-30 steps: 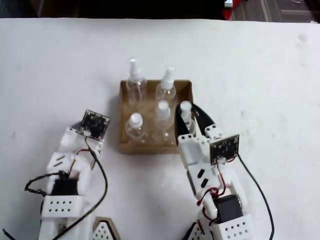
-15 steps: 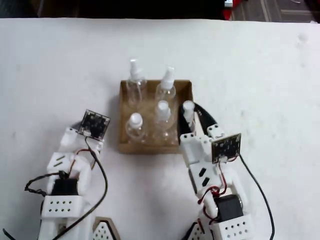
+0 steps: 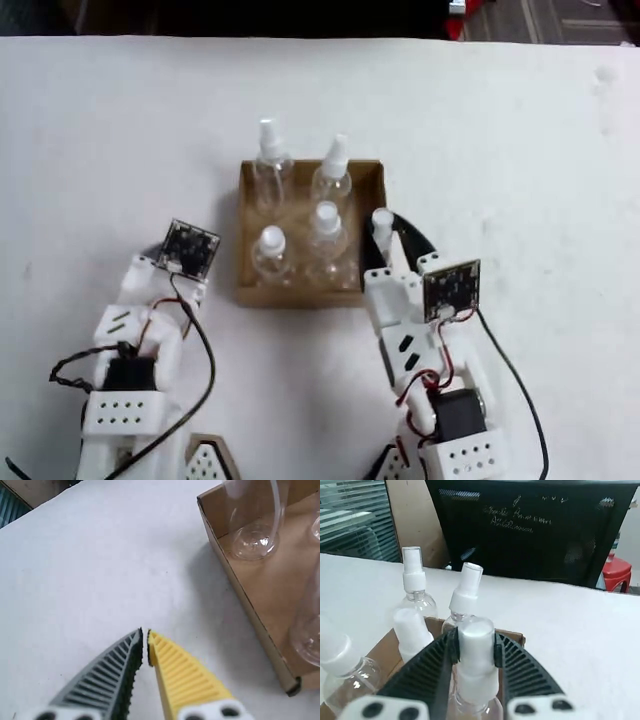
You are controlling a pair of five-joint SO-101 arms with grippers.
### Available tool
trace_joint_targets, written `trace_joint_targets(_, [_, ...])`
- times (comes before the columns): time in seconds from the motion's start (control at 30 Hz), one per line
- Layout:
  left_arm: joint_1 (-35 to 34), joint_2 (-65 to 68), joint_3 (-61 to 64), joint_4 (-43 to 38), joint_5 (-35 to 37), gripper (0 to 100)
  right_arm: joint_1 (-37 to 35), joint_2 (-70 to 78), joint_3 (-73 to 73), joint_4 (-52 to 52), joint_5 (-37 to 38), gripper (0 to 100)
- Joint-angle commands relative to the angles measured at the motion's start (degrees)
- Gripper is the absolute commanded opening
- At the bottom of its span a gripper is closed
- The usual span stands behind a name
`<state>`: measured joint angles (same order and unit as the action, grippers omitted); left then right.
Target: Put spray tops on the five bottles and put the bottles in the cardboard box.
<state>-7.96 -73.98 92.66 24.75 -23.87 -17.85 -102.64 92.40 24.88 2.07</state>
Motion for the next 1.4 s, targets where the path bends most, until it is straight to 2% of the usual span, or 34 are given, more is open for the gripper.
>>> trace_joint_targets(0.0, [0.66, -0.84, -1.85, -1.32, -0.53, 3, -2.33, 0.40, -0.26, -0.13, -0.53, 1.5])
trace_joint_targets(1.37, [0.66, -0.84, -2.02, -1.32, -0.53, 3, -2.95, 0.31, -0.97, -2.15, -0.62, 1.5])
